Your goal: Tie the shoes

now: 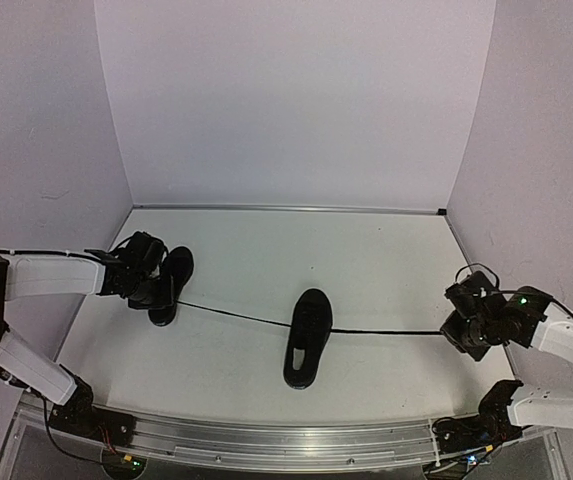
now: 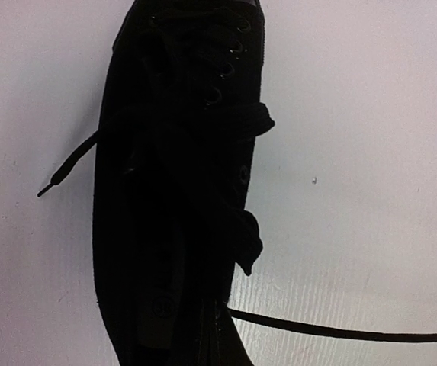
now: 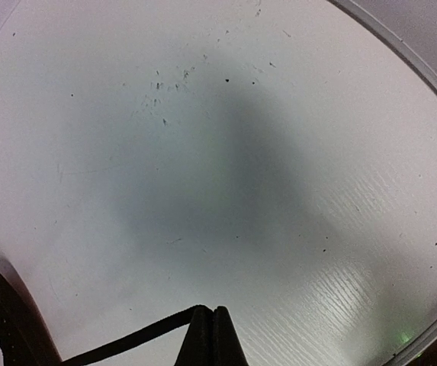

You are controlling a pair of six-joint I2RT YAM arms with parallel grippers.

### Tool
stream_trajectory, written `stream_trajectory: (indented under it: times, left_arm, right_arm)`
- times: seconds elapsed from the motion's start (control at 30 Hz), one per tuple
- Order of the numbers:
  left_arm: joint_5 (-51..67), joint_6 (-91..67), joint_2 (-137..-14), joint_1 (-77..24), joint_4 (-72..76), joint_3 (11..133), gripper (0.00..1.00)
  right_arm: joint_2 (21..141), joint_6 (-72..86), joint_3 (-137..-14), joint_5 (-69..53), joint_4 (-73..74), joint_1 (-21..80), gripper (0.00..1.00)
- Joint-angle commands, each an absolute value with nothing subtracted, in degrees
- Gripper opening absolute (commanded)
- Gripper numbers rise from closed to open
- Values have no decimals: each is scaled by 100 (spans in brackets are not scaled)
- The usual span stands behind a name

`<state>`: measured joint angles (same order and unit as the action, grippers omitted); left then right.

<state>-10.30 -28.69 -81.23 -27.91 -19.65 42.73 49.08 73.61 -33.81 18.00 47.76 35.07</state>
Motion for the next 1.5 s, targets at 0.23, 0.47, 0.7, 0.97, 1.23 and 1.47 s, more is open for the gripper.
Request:
stream_trajectory:
  times: [0.23, 0.47, 0.7, 0.97, 1.23, 1.47]
  left_arm:
    - [69, -1919, -8454, -2962, -1889, 4401, 8]
    - [409, -1696, -8364, -3006, -2090, 4629, 46]
    - [434, -1267, -7617, -3090, -2107, 4945, 99]
    - [-394, -574, -6712, -3730, -697, 4832, 100]
    - [517, -151, -6617, -3754, -789, 5121, 99]
    - [1515, 1005, -7999, -4546, -1262, 5537, 99]
  right_arm:
    - [4954, 5926, -3468, 1456, 3726, 3509, 0]
    - [4582, 5361, -3172, 711, 2988, 3504, 53]
    - [4695, 4484, -3557, 189, 2495, 3509, 93]
    - [5515, 3357, -4274, -351, 1966, 3510, 98]
    - [5953, 2530, -4464, -1627, 1513, 3511, 98]
    - [6488, 2190, -4339, -2689, 1014, 3511, 90]
